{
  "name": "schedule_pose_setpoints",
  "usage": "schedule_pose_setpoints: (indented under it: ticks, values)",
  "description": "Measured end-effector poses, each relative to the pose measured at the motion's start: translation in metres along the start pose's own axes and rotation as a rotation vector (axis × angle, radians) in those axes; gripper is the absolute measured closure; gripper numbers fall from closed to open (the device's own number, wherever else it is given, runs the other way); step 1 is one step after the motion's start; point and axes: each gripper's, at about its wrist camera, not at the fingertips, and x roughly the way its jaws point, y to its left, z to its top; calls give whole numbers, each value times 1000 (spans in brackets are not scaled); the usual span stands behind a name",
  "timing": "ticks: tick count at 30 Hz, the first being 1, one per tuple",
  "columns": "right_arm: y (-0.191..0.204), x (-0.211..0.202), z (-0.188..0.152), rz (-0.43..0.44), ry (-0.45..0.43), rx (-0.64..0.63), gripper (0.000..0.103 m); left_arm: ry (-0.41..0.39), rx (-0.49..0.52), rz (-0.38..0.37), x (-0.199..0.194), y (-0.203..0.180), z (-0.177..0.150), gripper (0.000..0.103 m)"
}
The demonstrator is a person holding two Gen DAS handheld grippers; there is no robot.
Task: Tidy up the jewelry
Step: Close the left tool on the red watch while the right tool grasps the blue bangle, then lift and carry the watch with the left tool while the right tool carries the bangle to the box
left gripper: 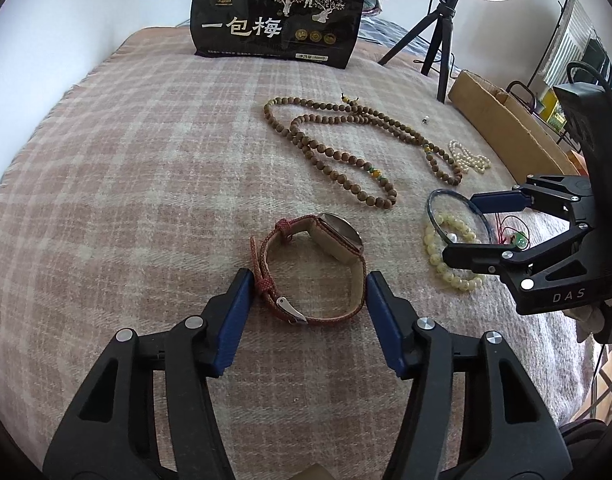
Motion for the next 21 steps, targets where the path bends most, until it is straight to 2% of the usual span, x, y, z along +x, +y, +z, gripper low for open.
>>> schedule_pose_setpoints:
  ticks: [9,21]
  values:
    - [-3,-10,-1,4,-35,28,29,-9,2,10,-2,-1,0,46]
    - [-10,-55,-5,-8,-124,72,29,-66,16,41,-28,-3,8,47]
